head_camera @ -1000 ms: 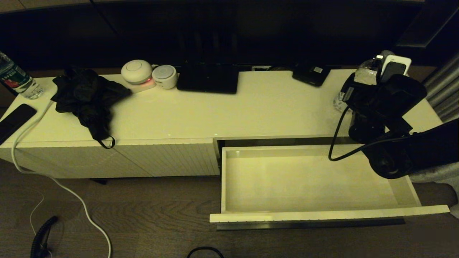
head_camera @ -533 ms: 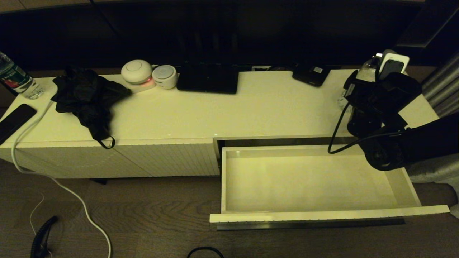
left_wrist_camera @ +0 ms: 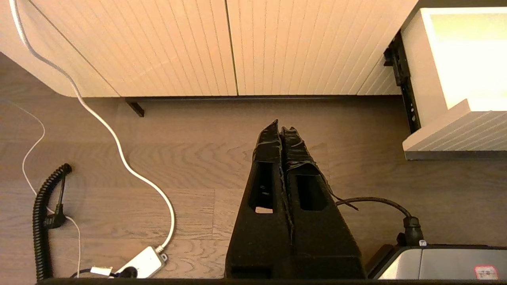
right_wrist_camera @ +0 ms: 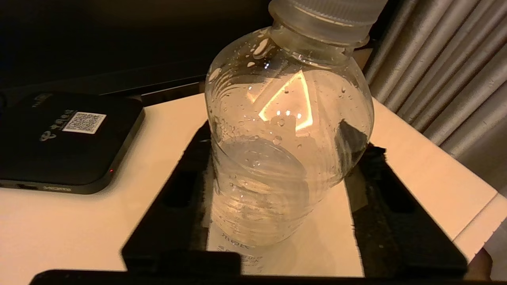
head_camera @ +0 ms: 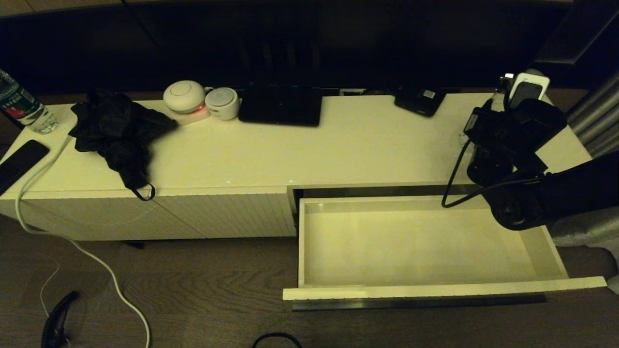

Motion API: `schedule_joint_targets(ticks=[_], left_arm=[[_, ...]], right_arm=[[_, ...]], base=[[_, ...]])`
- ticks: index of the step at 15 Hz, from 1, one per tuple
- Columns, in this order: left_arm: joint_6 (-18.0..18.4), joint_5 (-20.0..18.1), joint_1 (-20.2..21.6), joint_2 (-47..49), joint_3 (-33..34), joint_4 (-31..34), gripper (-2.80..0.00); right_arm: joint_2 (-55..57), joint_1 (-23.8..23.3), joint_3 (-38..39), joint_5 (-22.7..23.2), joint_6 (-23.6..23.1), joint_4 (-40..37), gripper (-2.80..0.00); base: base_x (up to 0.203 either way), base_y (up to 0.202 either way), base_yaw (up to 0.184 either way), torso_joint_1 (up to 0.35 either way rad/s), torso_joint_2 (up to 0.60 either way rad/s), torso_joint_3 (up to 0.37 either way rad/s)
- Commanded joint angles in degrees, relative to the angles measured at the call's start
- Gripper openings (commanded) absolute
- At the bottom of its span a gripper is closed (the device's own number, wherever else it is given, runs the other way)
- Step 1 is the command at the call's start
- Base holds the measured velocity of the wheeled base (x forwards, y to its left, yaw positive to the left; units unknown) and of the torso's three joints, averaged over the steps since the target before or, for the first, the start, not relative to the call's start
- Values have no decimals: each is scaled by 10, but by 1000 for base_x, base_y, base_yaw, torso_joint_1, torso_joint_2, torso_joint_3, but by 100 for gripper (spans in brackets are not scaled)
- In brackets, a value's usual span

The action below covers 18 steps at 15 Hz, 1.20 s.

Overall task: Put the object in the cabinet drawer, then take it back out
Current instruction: Put the mineral water in the drawer

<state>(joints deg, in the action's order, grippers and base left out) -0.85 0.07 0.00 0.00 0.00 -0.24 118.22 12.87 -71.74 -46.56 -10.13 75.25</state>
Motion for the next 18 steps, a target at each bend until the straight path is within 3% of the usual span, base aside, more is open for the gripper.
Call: schedule_joint_targets(ticks=[1,5,9,13,18], left_arm=[[0,0,0,-1,1,0,-280],[0,0,0,-1,1,0,-280],[0,0,0,-1,1,0,-280],[0,0,0,-1,0,0,-280],[0,0,0,-1,1,0,-280]], right_arm=[[-7,0,4,-3,-3,5,-280],[-64,15,45,3,-36,-30,-280],[-148,42,70,30,-72,-141,-280],[-241,89,97,49,-83,-353,-280],[-335,139,114,130,-85,-649,-280]], base=[[0,0,0,0,0,0],[0,0,0,0,0,0],[0,0,0,0,0,0],[0,0,0,0,0,0],[0,0,0,0,0,0]])
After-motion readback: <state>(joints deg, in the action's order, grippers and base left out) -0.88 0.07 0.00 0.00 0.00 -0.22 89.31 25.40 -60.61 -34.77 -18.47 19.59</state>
